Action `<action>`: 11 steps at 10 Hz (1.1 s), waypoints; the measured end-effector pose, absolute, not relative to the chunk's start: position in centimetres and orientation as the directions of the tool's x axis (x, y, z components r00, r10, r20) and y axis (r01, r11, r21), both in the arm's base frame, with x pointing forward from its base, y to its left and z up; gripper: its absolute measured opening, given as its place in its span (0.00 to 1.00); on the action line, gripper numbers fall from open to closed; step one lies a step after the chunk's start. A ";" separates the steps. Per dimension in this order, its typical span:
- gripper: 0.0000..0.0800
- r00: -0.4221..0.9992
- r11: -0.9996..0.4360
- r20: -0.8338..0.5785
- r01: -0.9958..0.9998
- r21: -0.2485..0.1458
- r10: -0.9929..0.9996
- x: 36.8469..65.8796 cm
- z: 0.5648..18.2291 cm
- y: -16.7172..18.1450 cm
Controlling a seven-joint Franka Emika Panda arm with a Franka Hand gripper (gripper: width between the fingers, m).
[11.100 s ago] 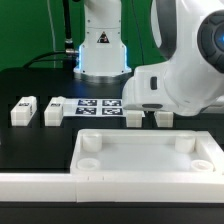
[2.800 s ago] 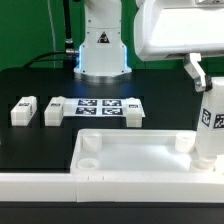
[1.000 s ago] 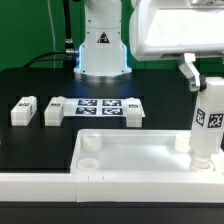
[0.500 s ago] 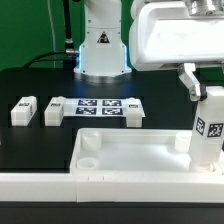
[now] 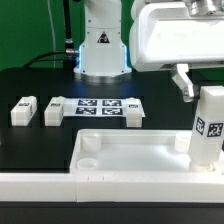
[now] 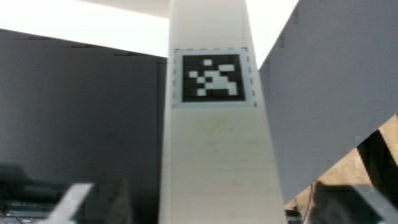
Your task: Assemble desk
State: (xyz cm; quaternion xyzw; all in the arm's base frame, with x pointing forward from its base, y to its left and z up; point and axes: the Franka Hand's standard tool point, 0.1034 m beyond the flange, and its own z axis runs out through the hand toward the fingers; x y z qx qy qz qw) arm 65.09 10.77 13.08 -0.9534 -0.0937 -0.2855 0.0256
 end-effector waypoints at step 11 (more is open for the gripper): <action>0.81 0.948 -0.985 0.278 0.171 -0.030 0.157 65.2 13.9 10.1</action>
Offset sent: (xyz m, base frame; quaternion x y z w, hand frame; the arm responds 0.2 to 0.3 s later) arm 0.0000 0.0000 0.0000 0.0000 0.0000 0.0000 1.0000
